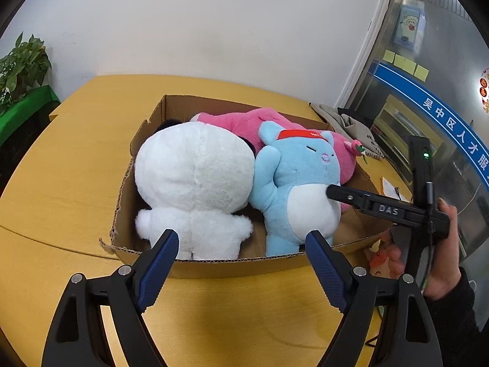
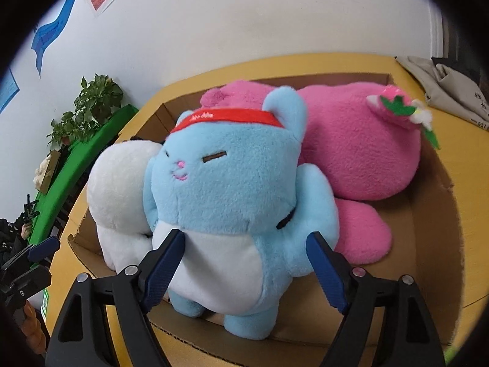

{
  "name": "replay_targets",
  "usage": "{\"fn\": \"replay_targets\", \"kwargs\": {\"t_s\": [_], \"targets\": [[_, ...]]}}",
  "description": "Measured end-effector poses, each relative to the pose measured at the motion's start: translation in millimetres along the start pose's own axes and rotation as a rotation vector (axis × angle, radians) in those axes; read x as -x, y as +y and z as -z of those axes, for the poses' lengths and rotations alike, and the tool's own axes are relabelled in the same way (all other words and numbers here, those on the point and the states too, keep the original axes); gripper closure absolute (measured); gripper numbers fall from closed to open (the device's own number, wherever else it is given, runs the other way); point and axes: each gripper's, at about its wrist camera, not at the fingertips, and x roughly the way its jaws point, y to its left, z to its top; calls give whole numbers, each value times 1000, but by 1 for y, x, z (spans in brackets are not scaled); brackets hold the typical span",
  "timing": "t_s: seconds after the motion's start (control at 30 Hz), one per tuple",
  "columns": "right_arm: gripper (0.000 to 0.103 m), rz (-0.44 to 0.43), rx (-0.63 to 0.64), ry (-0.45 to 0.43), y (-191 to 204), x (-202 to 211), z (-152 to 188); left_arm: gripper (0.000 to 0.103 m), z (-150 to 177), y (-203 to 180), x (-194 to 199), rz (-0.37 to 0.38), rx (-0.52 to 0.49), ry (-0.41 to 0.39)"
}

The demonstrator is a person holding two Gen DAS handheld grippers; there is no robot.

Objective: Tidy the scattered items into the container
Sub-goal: 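Move both grippers to the pink pig plush with green hair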

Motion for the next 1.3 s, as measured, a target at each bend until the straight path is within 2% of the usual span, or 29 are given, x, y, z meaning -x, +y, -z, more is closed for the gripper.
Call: {"fn": "replay_targets", "kwargs": {"t_s": [0.17,0.47,0.93,1.3], "targets": [[21,17,31,-88,10,40,12,2,4,-2,8,-16,21,-21],[19,58,52,-183,19,99,42,1,14,-12,12,-34,49,-38],[19,101,37,-172,14,114,69,1,25,-28,27,-25,8,-48],[19,128,38,-151,8,116,82,1,30,-37,20,-19,0,-23]]}}
